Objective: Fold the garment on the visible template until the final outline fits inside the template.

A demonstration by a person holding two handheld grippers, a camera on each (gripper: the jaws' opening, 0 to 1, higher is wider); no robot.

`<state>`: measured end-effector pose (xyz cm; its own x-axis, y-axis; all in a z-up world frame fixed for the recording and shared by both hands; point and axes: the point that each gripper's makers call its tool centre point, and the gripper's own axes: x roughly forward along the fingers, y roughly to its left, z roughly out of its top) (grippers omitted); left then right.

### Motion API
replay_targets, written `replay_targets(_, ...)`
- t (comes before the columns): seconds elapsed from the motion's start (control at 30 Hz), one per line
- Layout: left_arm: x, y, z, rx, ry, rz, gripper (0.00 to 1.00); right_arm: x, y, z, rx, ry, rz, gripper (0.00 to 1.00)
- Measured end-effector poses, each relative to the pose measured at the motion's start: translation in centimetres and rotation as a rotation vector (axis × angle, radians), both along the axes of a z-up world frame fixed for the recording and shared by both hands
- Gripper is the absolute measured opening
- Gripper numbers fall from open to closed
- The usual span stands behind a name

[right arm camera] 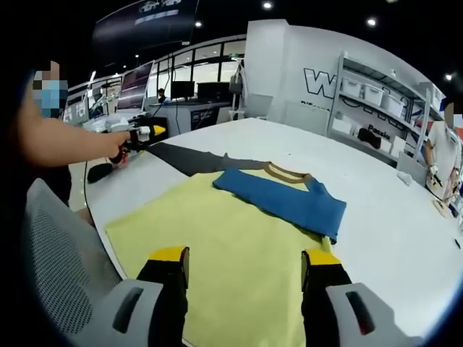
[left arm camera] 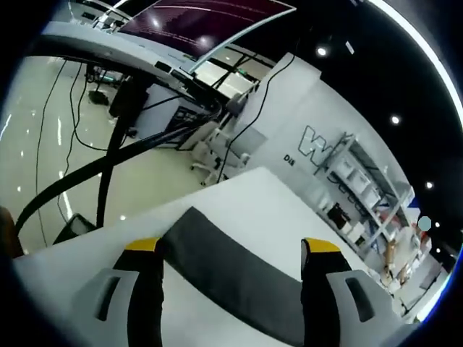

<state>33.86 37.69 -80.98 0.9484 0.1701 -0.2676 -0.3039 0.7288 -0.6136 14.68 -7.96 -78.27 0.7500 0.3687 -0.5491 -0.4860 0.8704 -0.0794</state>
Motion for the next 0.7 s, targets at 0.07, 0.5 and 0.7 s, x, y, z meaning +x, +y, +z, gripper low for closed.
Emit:
replay_targets(0.07,-0.2,0.7,-0.8,0.026,0.050,0.022,0.59,0.0,0.1,0.0,0.001,0.000,0.003,0.61)
replay_targets(0.5,-0.2,3.2,-2.7,0.005,0.097,0.140,0.16,-0.1,0.0,-0.6,-0.013,0.022,0.013,0.57)
replay_targets(0.7,-0.4,3.5,-3.0,0.043,0.147,0.157,0.09,-0.2,-0.2,-0.7,-0.010,0.030,0.004,0.56)
